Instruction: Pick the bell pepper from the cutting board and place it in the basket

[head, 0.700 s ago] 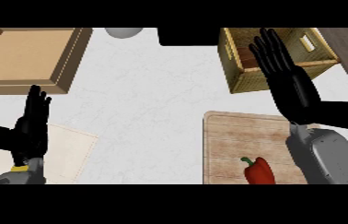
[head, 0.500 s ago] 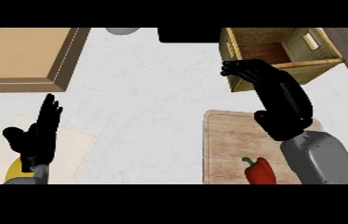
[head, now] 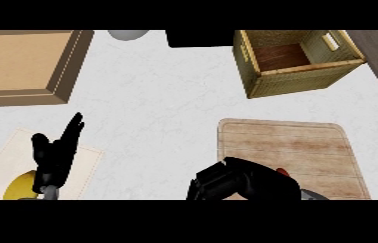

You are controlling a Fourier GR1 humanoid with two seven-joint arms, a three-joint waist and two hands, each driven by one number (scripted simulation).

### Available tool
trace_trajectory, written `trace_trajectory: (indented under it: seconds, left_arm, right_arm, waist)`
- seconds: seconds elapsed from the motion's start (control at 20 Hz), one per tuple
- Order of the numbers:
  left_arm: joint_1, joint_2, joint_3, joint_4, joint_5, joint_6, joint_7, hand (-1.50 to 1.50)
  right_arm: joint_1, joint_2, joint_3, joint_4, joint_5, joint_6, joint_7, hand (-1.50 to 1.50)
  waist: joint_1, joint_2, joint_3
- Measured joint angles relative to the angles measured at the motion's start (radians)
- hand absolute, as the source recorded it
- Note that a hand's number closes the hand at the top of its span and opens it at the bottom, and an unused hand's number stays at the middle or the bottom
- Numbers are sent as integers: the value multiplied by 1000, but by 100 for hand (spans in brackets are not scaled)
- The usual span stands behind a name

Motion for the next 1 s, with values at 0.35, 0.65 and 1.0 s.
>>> trace_trajectory:
  seconds: [0.35, 0.65, 1.0]
  left_arm:
    - [33, 18, 5, -19, 4, -17, 27, 0]
    - [41, 25, 5, -45, 13, -40, 50, 0]
    - [56, 13, -15, -81, -10, -34, 56, 0]
  right_arm:
    - [-41, -187, -45, -179, 321, -66, 114, -150]
    - [-167, -387, -206, -311, 375, 23, 265, -150]
    - [-275, -628, -379, -358, 183, 261, 364, -150]
  waist:
    - [-26, -12, -2]
    - [-15, -5, -3]
    - [-4, 0, -3]
